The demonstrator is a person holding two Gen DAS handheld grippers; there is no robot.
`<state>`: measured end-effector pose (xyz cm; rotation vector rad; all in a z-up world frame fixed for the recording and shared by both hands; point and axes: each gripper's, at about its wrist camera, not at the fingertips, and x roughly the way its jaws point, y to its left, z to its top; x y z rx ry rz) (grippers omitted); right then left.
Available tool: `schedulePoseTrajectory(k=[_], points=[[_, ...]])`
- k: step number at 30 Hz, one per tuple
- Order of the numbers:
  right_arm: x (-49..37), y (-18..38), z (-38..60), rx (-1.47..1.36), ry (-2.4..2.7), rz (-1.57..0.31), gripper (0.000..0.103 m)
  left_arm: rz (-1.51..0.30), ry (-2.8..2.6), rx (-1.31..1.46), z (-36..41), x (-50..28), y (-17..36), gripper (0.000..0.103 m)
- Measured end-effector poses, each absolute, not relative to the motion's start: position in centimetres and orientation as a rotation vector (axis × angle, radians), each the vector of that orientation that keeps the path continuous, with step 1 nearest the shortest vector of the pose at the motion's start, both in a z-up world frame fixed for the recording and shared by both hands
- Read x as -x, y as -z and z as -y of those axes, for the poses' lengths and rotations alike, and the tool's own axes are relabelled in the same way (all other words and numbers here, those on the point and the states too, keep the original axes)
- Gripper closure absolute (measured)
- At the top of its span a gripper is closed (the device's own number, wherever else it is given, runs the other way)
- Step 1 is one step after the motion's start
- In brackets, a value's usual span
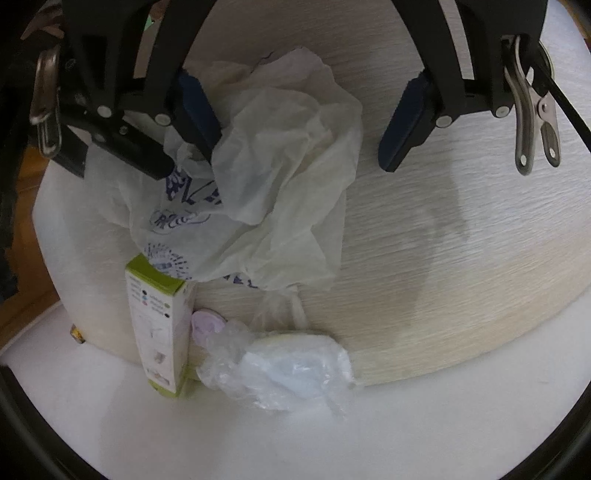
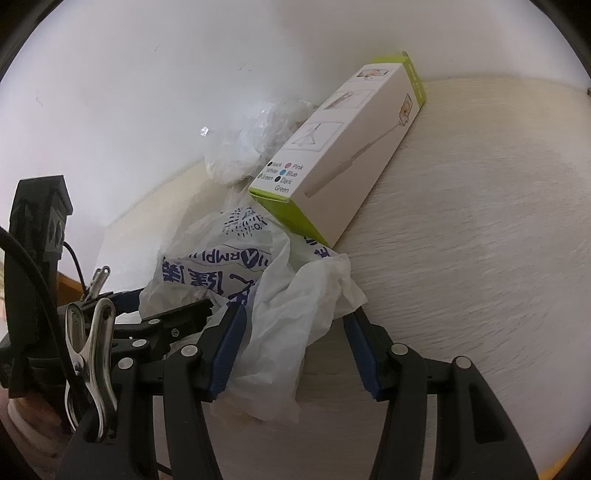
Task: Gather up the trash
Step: 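Close both tools on the white bag with blue print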
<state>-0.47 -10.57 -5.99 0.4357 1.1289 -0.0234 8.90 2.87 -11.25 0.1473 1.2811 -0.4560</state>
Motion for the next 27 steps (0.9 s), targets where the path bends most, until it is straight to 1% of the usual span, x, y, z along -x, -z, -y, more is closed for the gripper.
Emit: schedulePoseTrajectory(k=[2, 4, 5, 6, 7, 8, 9, 10, 11, 13, 16, 27], points=[[0.3, 6.2, 10.4, -0.420, 0.030, -1.136, 0.047, -1.270, 0.464, -0.148, -3.0, -8.7, 11.2, 0.023], [0.4, 5.6, 10.1, -0.405, 0.041, -1.150, 0.047, -1.264, 0.474, -0.137, -2.7, -8.5, 11.2, 0.030], [0.5, 5.3, 9.9, -0.401, 0.047, -1.155, 0.054, -1.263, 0.482, -0.128, -2.7, -8.4, 11.1, 0.033], [0.5, 5.1, 9.8, -0.402, 0.050, -1.158, 0.060, -1.263, 0.491, -0.120, -2.8, -8.2, 11.0, 0.039], [0.5, 5.3, 9.7, -0.417, 0.042, -1.165, 0.070, -1.266, 0.498, -0.116, -2.8, -8.1, 11.0, 0.044], [0.4, 5.4, 9.6, -0.427, 0.036, -1.170, 0.075, -1.265, 0.504, -0.116, -2.9, -8.0, 10.9, 0.047], [0.5, 5.5, 9.5, -0.433, 0.032, -1.174, 0.078, -1.262, 0.509, -0.118, -2.9, -7.8, 10.9, 0.053], [0.5, 5.5, 9.3, -0.432, 0.025, -1.180, 0.083, -1.259, 0.511, -0.118, -2.9, -7.6, 10.9, 0.056], [0.5, 5.5, 9.1, -0.429, 0.020, -1.183, 0.086, -1.254, 0.512, -0.115, -3.0, -7.5, 10.7, 0.058], [0.6, 5.3, 8.6, -0.418, 0.002, -1.182, 0.089, -1.248, 0.518, -0.104, -3.4, -7.2, 10.4, 0.066], [0.4, 4.9, 7.8, -0.404, -0.020, -1.179, 0.091, -1.240, 0.522, -0.085, -4.2, -6.7, 9.8, 0.071], [-1.1, 3.2, 3.6, -0.356, -0.134, -1.173, 0.091, -1.217, 0.479, -0.032, -9.2, -5.3, 7.4, 0.073]])
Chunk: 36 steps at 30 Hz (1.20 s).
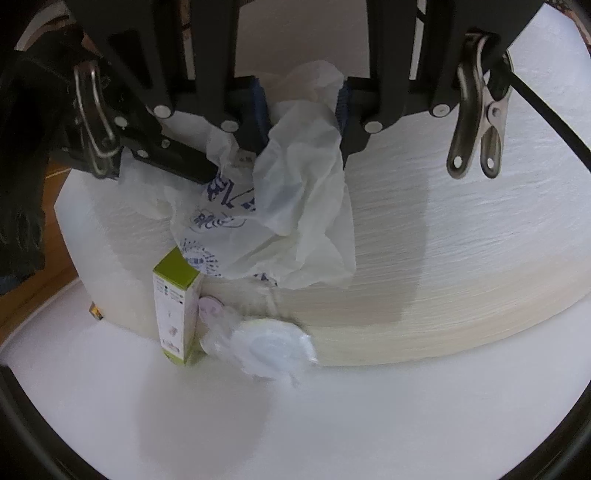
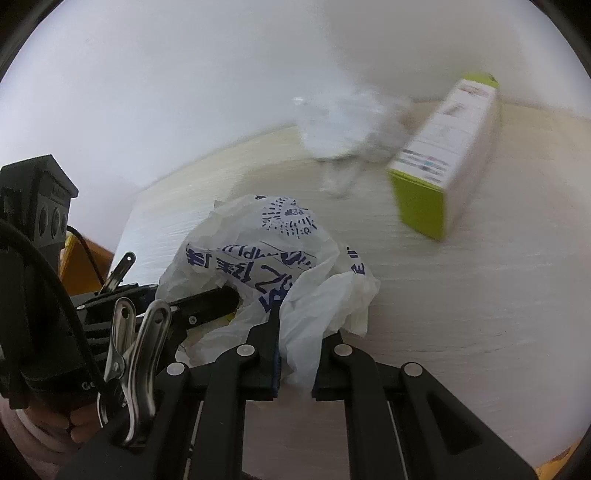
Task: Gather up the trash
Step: 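Close both tools on the white bag with blue print, then lift the blue-print bag with both tools and carry it over the bucket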
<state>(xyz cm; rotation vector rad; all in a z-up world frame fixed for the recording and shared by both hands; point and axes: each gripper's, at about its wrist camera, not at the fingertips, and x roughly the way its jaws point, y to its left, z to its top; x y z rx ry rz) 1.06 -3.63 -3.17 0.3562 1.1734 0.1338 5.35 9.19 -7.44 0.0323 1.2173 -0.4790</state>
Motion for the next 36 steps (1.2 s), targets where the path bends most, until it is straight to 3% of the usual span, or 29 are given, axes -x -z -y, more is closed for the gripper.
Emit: schedulePoseTrajectory(k=[16, 36], points=[[-5.6, 1.7, -3.6, -0.240, -0.332, -1.163, 0.091, -1.161, 0.323, 0.091, -18.9, -4.1, 4.5, 0.073], [-10.3, 0.5, -19.9, -0.054, -0.627, -1.156, 0.091, -1.088, 0.045, 0.242, -36.0, -2.5, 2.0, 0.073]])
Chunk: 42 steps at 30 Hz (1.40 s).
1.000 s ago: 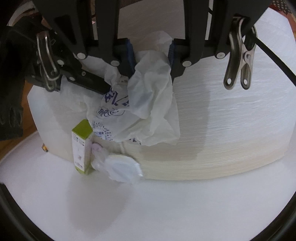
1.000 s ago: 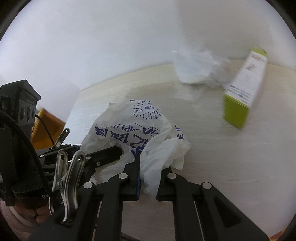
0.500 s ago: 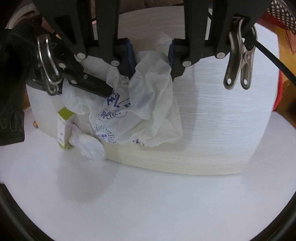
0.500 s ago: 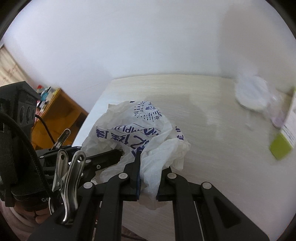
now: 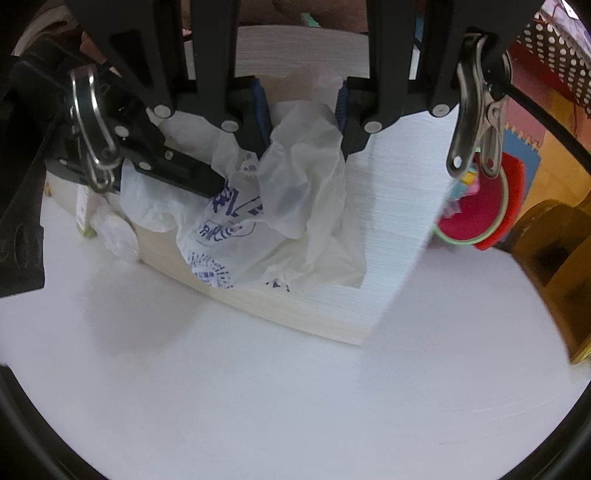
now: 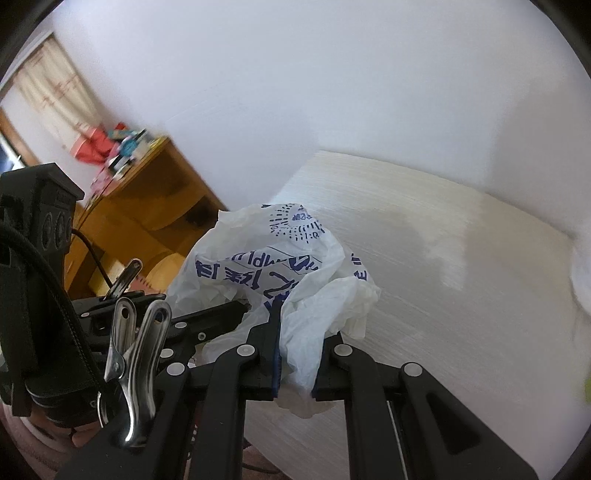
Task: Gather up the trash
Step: 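Lift the blue-print bag with both tools and carry it over the bucket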
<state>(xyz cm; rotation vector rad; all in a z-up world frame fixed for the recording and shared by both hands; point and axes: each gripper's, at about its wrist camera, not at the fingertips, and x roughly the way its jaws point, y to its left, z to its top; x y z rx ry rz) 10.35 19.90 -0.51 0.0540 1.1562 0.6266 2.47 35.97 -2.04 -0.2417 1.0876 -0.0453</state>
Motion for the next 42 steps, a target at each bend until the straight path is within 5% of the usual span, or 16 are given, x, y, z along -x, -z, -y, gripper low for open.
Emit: schedulePoseTrajectory(k=[16, 42], points=[[-12.5, 2.3, -40.1, 0.101, -0.875, -1.167, 0.091, -1.054, -0.187, 0.356, -52.1, -2.3, 2.7, 0.073], [-19.4, 16.4, -55.3, 0.258, -0.866, -1.409, 0.091, -1.145, -0.269, 0.501, -66.5, -6.8, 15.7, 0.073]])
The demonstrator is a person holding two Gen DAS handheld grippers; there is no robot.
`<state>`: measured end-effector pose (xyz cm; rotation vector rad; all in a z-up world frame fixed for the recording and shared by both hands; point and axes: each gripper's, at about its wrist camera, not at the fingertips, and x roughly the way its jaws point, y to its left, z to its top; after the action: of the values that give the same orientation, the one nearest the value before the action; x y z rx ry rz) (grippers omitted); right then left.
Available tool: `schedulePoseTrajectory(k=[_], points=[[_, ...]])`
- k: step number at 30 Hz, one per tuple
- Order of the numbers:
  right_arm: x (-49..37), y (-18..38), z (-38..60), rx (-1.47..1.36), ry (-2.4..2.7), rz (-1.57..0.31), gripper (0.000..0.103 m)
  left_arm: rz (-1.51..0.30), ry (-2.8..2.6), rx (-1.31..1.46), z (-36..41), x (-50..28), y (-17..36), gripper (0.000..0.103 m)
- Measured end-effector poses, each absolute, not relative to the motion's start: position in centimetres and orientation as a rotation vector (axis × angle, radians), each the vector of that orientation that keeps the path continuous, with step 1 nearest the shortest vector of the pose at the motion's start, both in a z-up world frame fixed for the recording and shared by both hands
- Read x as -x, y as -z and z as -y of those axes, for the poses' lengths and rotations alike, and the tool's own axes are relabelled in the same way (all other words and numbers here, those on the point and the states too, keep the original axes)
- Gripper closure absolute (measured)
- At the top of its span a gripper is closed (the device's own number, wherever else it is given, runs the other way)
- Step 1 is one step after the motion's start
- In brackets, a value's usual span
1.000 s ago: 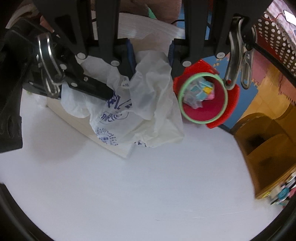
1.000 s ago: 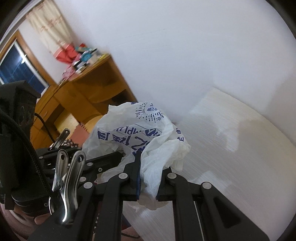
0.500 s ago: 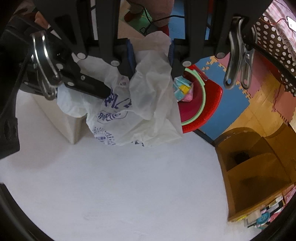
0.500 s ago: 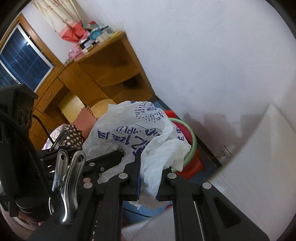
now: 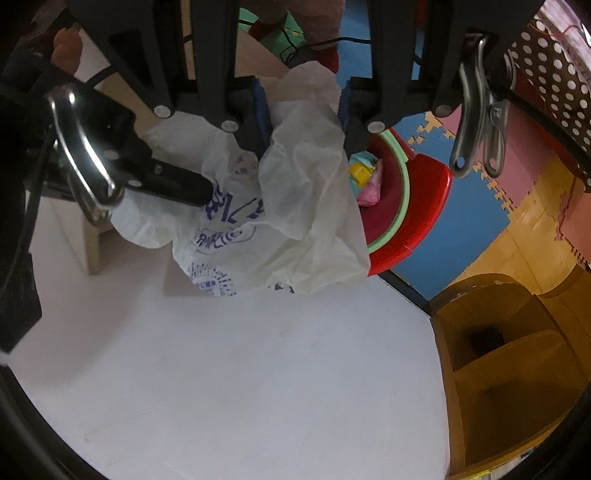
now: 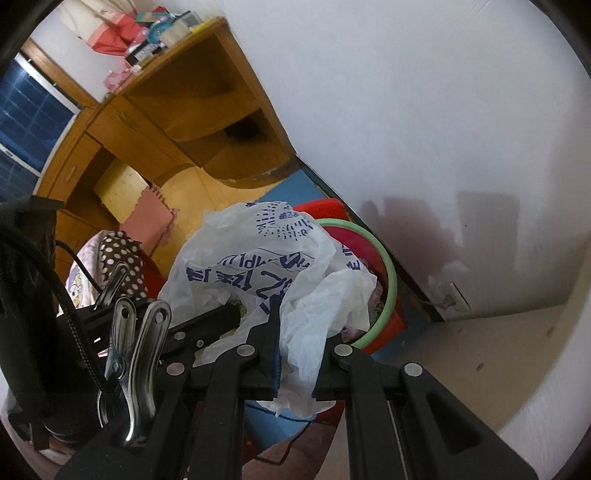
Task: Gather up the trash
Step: 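Lift the blue-print bag with both tools and carry it over the bucket, then open both tools to drop the blue-print bag into the bucket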
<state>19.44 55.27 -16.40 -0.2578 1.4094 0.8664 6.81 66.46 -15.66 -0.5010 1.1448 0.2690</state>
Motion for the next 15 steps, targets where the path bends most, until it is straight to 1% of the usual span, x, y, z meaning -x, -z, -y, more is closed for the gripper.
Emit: schedulePoseTrajectory(k=[3, 5, 7, 8, 12, 14, 15], points=[[-20.2, 18.0, -56.5, 0.281, -0.854, -1.433, 0.091, -1.156, -0.266, 0.515, -67.2, -7.3, 16.9, 0.073], [-20.5, 18.8, -56.8, 0.286, -0.847, -1.445, 0.091, -1.168, -0.273, 0.520, -67.7, -7.6, 17.6, 0.069], [-20.8, 19.4, -57.2, 0.284, -0.836, -1.458, 0.091, -1.174, -0.285, 0.528, -68.0, -7.8, 18.0, 0.061], [-20.9, 19.8, -57.3, 0.283, -0.830, -1.464, 0.091, -1.176, -0.288, 0.533, -68.2, -7.8, 18.1, 0.060], [-21.2, 20.7, -57.9, 0.288, -0.807, -1.478, 0.085, -1.191, -0.305, 0.545, -68.7, -7.8, 18.6, 0.056], [-21.3, 20.9, -58.0, 0.287, -0.797, -1.479, 0.081, -1.194, -0.309, 0.551, -68.8, -7.9, 18.6, 0.053], [-21.4, 21.0, -58.1, 0.288, -0.792, -1.478, 0.079, -1.196, -0.306, 0.555, -68.9, -7.9, 18.7, 0.049]])
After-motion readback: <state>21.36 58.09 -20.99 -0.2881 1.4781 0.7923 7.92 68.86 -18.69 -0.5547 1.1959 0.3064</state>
